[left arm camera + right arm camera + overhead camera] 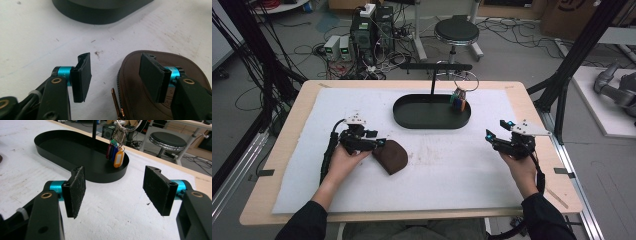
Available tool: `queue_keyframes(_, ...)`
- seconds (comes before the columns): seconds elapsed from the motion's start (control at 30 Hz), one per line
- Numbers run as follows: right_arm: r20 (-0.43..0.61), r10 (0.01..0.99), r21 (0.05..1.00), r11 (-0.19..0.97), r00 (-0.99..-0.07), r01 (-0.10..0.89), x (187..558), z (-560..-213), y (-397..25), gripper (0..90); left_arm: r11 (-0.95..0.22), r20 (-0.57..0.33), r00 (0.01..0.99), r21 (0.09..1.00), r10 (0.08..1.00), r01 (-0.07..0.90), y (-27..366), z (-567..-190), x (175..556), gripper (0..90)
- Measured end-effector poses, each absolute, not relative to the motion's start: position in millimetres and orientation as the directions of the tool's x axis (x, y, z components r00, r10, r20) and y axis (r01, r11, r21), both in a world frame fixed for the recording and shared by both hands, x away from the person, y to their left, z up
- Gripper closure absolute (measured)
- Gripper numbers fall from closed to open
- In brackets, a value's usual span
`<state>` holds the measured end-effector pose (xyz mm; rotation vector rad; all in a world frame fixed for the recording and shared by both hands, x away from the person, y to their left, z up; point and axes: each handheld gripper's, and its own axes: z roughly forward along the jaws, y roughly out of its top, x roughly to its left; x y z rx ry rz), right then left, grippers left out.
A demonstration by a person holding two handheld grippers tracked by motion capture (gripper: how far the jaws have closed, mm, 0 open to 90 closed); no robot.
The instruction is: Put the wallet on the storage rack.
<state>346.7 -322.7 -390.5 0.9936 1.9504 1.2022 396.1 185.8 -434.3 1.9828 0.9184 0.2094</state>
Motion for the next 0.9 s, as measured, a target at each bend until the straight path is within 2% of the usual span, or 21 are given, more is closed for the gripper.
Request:
queue_keyframes(0.2, -0.133, 0.848, 0.915, 0.304, -0.512, 0.265, 346.7, -390.7, -322.4, 35.6, -0.293, -0.262, 0.702, 0.771, 0.662, 0.565, 188.6, -440.9, 400.8, 43.0)
queue_keyframes(0.3, -0.129, 0.847, 0.915, 0.302, -0.515, 0.269, 346.9, -390.9, -322.7, 35.6, -0.286, -0.288, 0.708, 0.768, 0.645, 0.573, 189.9, -442.4, 402.1, 46.8)
queue_keyframes(0.37, -0.129, 0.844, 0.912, 0.307, -0.520, 0.272, 347.6, -391.4, -322.9, 35.8, -0.295, -0.291, 0.725, 0.772, 0.624, 0.563, 189.4, -442.0, 401.2, 55.3)
queue_keyframes(0.5, -0.128, 0.841, 0.911, 0.309, -0.526, 0.272, 348.3, -391.9, -322.7, 35.8, -0.298, -0.298, 0.730, 0.769, 0.615, 0.565, 188.9, -442.3, 401.0, 60.3)
queue_keyframes(0.77, -0.133, 0.829, 0.910, 0.320, -0.543, 0.265, 348.6, -392.5, -320.2, 36.0, -0.271, -0.363, 0.716, 0.749, 0.597, 0.605, 189.1, -444.5, 402.4, 62.5)
queue_keyframes(0.9, -0.133, 0.829, 0.909, 0.321, -0.543, 0.266, 348.5, -392.4, -320.2, 36.4, -0.295, -0.344, 0.736, 0.755, 0.582, 0.586, 187.2, -441.5, 400.3, 73.7)
